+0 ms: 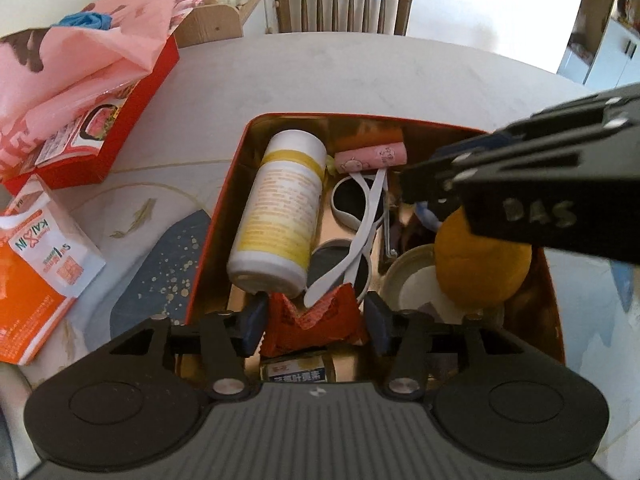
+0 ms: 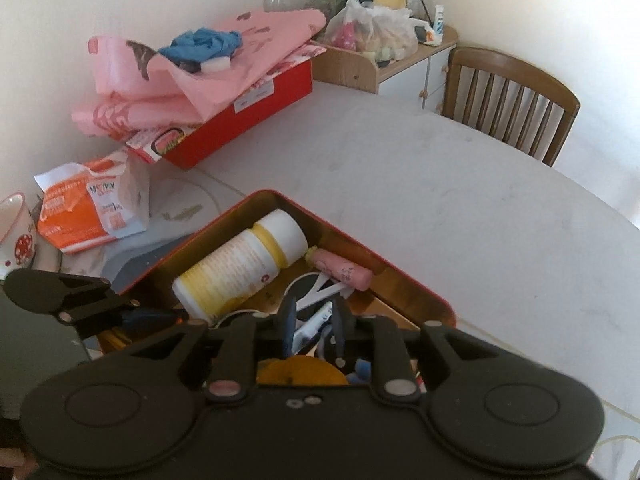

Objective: Organize rigid objects
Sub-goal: 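Open the right tool to drop the clipper while the left tool releases the wrapper into the tin, then move the right tool to the pink square dish while the left tool approaches the green game piece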

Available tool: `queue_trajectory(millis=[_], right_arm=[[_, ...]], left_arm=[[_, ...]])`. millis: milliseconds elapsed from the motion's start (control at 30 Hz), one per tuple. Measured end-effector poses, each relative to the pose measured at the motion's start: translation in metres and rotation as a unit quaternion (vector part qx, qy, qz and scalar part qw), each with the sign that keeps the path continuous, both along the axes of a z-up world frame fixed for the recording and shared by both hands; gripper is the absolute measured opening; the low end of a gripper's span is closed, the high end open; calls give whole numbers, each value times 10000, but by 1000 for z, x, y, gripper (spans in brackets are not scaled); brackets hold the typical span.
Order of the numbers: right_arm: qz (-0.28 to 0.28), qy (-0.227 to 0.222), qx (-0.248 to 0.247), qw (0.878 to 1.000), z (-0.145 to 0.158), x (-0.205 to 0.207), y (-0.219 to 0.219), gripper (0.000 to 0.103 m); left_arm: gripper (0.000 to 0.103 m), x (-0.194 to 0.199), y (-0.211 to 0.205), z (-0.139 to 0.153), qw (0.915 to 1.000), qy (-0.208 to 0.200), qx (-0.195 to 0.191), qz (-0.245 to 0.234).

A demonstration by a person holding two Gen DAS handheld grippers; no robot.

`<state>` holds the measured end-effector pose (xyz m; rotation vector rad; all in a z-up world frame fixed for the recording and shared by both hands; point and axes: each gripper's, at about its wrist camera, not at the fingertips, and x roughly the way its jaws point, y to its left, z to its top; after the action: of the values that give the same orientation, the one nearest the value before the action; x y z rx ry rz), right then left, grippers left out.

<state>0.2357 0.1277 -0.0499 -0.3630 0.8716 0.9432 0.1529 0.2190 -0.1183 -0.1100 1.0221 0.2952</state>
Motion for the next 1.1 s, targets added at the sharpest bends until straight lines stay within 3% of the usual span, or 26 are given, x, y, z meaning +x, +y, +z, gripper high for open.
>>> queue_trajectory(millis=[167, 533, 800, 933, 1100], right_arm=[[-17, 87, 187, 9998, 11, -4, -13, 22], [-282, 254, 419, 9984, 26, -15, -57, 27], [-459, 234, 601, 9969, 38, -18, -102, 43], [-502, 250, 658, 9963, 43, -20, -125, 45], [-528, 181, 642, 9964, 46, -25, -154, 60]], left_arm=[[69, 1, -2, 1, 9998, 19, 196, 43], [76, -8, -11, 12, 9993, -117, 341, 25], [80, -20, -25, 26, 9984, -308, 465, 108], [81, -27, -33, 36, 9977, -453, 454, 241], [81, -36, -47, 53, 9958, -725, 411, 367]])
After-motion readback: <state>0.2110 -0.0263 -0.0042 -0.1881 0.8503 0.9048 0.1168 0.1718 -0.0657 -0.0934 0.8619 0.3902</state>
